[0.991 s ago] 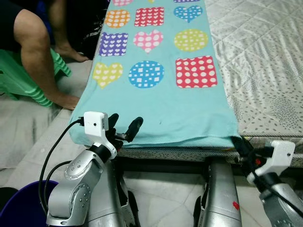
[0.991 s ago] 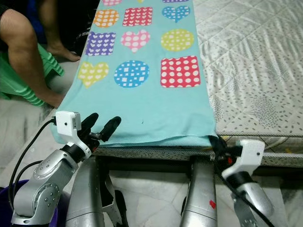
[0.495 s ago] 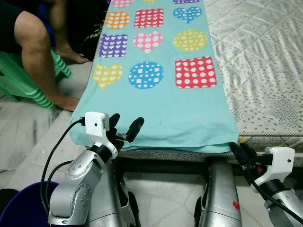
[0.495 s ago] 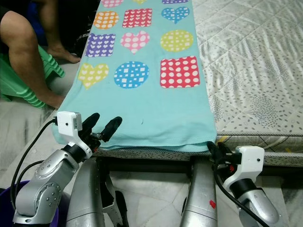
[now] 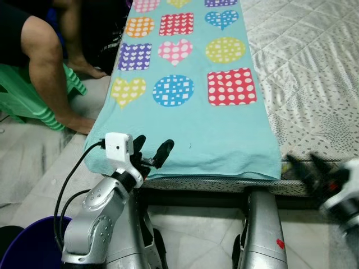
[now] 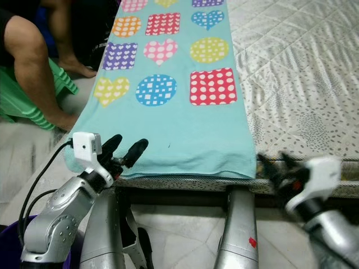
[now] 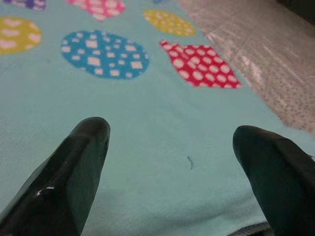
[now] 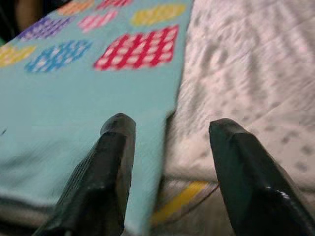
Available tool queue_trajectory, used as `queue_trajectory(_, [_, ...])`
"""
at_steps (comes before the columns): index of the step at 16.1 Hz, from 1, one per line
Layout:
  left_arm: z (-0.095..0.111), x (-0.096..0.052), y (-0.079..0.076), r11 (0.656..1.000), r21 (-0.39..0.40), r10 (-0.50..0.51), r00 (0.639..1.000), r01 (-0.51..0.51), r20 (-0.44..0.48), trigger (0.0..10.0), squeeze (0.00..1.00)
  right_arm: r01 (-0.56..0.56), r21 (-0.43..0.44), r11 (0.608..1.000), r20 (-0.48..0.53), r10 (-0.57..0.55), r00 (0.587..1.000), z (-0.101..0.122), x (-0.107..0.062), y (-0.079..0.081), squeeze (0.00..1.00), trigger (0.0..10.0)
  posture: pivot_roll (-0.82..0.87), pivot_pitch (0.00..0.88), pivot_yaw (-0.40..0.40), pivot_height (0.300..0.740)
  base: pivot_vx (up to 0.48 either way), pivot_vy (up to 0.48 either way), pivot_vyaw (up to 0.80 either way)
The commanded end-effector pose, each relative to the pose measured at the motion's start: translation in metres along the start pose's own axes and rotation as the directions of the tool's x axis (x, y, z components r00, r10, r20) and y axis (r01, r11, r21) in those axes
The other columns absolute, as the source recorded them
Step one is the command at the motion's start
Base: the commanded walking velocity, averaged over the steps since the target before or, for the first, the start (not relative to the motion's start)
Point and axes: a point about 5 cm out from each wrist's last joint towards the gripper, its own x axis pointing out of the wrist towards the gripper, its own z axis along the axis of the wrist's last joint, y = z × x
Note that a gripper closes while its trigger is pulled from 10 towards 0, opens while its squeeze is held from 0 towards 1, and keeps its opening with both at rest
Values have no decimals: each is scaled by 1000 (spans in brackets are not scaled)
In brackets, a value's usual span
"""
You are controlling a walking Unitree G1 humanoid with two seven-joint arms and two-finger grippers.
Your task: Clean up the room
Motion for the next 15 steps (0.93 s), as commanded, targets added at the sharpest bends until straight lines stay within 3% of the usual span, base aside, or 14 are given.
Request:
queue_trajectory(1, [-2, -2, 4, 1000, 11, 15, 1000, -15, -3, 10000, 0, 12, 22, 1000, -6, -12, 1000, -1, 0, 1, 1000, 10000, -263, 162, 130, 491, 0, 0, 0])
queue_trajectory(5, [9, -3, 18, 983, 6, 182, 979, -183, 88, 10000, 0, 76, 81, 994, 107, -84, 991, 14, 36, 28, 1000, 10000, -253, 109, 116, 491, 0, 0, 0])
queue_trajectory(8, [4, -10, 28, 967, 27, 252, 963, -255, 94, 10000, 0, 146, 128, 981, 109, -160, 981, 7, 55, 44, 1000, 10000, -247, 63, 111, 491, 0, 0, 0])
queue_trajectory(15, [0, -14, 49, 926, 42, 367, 922, -374, 122, 10000, 0, 166, 109, 980, 97, -176, 980, 7, 81, 64, 1000, 10000, -250, 0, 101, 491, 0, 0, 0])
